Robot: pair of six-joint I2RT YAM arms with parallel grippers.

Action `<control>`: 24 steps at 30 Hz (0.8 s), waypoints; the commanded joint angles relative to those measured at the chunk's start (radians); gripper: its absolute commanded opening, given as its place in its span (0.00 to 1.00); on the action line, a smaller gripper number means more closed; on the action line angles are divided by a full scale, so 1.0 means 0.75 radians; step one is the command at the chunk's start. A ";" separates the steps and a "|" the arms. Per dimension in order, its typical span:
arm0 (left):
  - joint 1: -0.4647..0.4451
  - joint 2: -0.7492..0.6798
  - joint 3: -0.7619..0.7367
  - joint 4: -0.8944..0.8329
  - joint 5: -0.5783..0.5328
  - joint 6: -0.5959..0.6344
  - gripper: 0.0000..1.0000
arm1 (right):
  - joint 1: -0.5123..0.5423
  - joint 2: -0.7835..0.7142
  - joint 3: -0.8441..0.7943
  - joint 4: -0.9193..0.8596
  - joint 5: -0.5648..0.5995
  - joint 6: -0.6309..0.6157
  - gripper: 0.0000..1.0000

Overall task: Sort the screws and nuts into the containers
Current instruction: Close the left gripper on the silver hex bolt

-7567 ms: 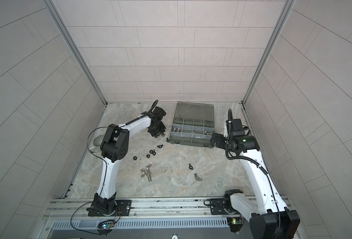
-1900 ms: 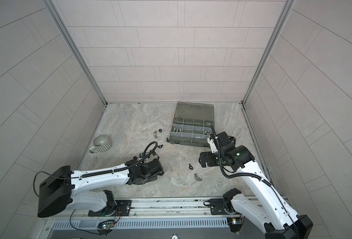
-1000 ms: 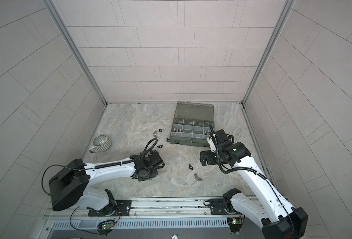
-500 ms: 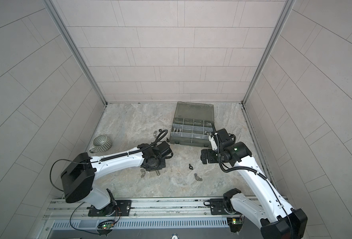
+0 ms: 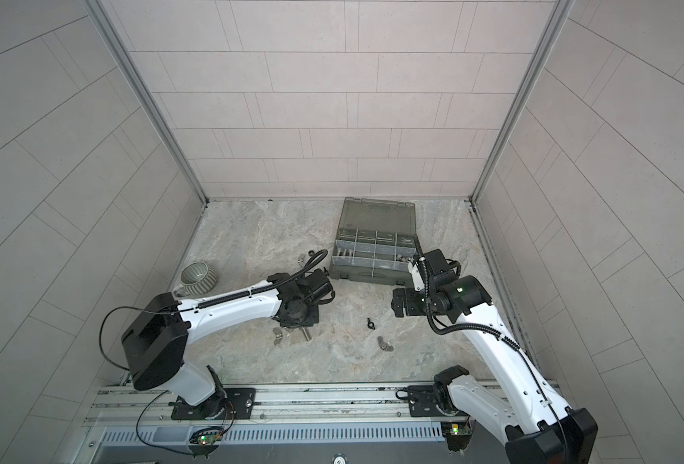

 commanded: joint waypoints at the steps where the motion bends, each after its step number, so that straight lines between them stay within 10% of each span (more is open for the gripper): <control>1: -0.005 -0.048 -0.083 0.031 0.007 -0.076 0.28 | -0.008 -0.028 0.005 -0.041 0.004 -0.018 0.99; 11: -0.089 -0.019 -0.188 0.206 -0.002 -0.212 0.47 | 0.006 -0.061 -0.002 -0.103 -0.012 -0.028 0.99; 24: -0.110 0.053 -0.173 0.238 -0.029 -0.232 0.48 | 0.023 -0.077 -0.002 -0.114 -0.002 -0.030 0.99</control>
